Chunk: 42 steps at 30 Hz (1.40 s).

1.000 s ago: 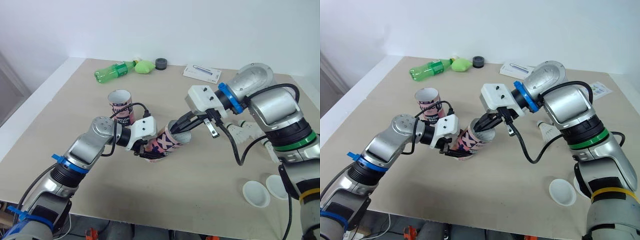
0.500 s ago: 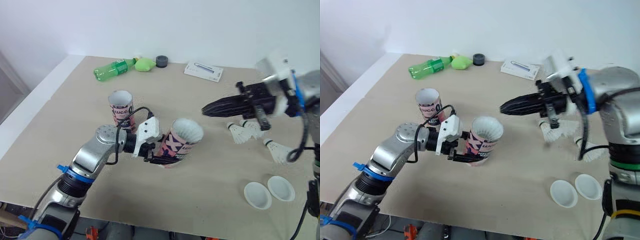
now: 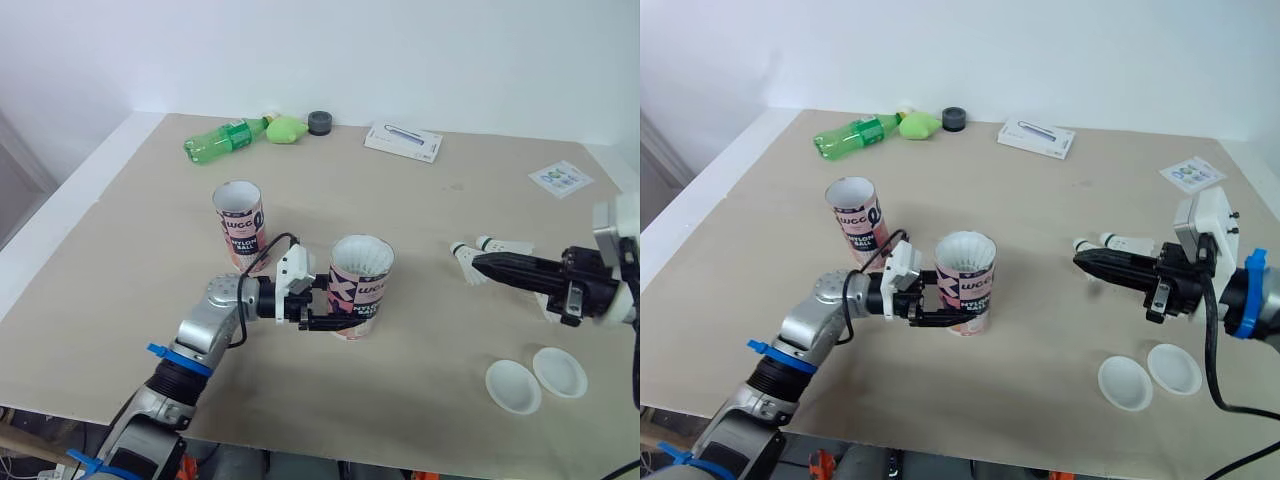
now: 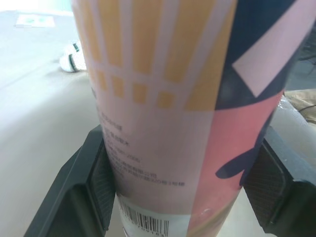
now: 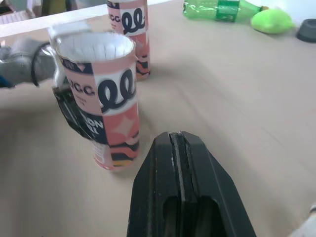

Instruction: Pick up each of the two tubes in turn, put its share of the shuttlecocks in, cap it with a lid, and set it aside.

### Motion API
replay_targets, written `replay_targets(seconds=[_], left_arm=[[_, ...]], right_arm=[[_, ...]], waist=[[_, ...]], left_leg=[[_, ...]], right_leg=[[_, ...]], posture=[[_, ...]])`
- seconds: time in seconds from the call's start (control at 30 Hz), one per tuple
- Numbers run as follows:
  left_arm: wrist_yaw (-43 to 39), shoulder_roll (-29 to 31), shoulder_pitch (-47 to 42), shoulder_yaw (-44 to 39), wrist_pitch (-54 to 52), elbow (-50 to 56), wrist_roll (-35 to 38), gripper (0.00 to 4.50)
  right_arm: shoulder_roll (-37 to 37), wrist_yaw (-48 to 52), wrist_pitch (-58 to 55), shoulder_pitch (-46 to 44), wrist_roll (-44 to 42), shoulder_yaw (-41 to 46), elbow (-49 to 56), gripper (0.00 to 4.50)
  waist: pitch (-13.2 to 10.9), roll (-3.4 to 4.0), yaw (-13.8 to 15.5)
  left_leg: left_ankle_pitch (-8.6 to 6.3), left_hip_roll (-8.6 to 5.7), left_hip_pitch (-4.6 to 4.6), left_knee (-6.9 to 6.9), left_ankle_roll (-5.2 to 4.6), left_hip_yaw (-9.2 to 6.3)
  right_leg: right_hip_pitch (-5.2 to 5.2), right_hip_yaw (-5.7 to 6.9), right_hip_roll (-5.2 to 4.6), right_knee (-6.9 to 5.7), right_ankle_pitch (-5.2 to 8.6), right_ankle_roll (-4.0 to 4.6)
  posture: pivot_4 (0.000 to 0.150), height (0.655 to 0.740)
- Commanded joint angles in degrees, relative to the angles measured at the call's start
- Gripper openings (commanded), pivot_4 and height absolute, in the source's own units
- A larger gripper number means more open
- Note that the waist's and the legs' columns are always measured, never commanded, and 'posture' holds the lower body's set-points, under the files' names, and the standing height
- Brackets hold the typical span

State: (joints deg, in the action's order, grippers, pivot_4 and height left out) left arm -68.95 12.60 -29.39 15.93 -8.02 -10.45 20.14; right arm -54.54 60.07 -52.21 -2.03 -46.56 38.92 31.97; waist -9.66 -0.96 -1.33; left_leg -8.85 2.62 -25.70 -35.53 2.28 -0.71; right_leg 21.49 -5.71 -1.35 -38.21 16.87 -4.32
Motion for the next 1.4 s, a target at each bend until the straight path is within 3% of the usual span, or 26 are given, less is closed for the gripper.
replay_targets(seconds=[0.03, 0.43, 0.53, 0.73, 0.77, 0.93, 1.17, 1.4], left_arm=[[-2.8, -0.6, -1.2, 0.1, 5.2, -3.1, -0.7, 3.13], [-8.6, 1.1, 0.1, 2.4, 15.5, -8.8, -5.0, 3.13], [-9.4, -0.4, -1.1, 3.3, 18.4, -13.6, -5.8, 3.13], [-9.4, -3.5, -2.4, 5.0, 19.5, -18.0, -7.5, 3.13], [-9.4, -3.9, -2.4, 5.3, 19.4, -18.1, -7.6, 3.13], [-9.5, -4.8, -1.8, 5.9, 17.8, -17.0, -7.8, 3.13], [-8.9, -4.0, -1.4, 6.1, 17.9, -17.1, -8.6, 3.13], [-8.3, -3.4, -1.8, 6.0, 17.1, -16.3, -8.4, 3.13]], right_arm=[[0.6, -2.4, -0.6, 3.5, -2.1, 4.0, 3.4, 0.02], [5.4, -9.1, -5.3, 19.3, -8.8, 17.4, 8.3, 0.02], [6.3, -8.5, -3.7, 25.4, -6.5, 19.4, 9.3, 0.80], [3.2, 0.5, 6.2, 41.1, 7.0, 17.8, 8.6, 3.88], [2.0, 1.4, 8.2, 42.3, 9.6, 16.5, 7.5, 4.14], [-5.6, 4.7, 16.2, 39.2, 17.9, 8.7, -1.1, 4.14], [-13.8, 9.8, 23.5, 25.1, 22.1, -5.5, -16.3, 4.14], [-16.5, 13.0, 28.7, 14.9, 26.4, -17.3, -25.7, 4.14]], waist=[[0.0, 0.00, 0.0], [0.0, 0.02, 0.1], [0.1, 0.01, 0.2], [0.2, 0.01, 0.3], [0.3, -0.06, 0.2], [0.4, -0.42, 0.0], [0.4, -0.37, 0.0], [0.5, -0.30, 0.0]], left_leg=[[0.00, 0.01, 0.03, 0.01, 0.00, 0.00], [0.01, 0.00, 0.06, 0.05, -0.01, -0.03], [0.01, 0.00, 0.18, 0.04, -0.01, -0.04], [0.02, -0.09, 0.21, -0.15, -0.02, -0.02], [0.02, -0.09, 0.23, -0.15, -0.01, 0.02], [0.01, -0.06, 0.44, -0.19, 0.00, 0.16], [0.01, -0.04, 0.54, 0.03, 0.00, 0.20], [-0.04, -0.09, 0.53, 0.13, 0.03, 0.12]], right_leg=[[-0.01, -0.01, 0.01, 0.00, 0.05, -0.09], [-0.11, 0.02, 0.00, 0.03, 0.07, -0.07], [-0.23, 0.04, 0.00, 0.04, 0.11, -0.13], [-0.32, -0.01, -0.11, 0.12, 0.21, -0.02], [-0.33, -0.04, -0.12, 0.13, 0.21, -0.02], [-0.32, -0.14, -0.15, 0.17, 0.19, -0.01], [-0.47, -0.18, -0.09, 0.17, 0.24, 0.07], [-0.52, -0.16, -0.08, 0.17, 0.24, -0.19]], posture=[[0.150, 0.7294], [0.150, 0.7294], [0.150, 0.7294], [0.150, 0.7294], [0.150, 0.7294], [0.150, 0.7294], [0.150, 0.7294], [0.150, 0.7294]])
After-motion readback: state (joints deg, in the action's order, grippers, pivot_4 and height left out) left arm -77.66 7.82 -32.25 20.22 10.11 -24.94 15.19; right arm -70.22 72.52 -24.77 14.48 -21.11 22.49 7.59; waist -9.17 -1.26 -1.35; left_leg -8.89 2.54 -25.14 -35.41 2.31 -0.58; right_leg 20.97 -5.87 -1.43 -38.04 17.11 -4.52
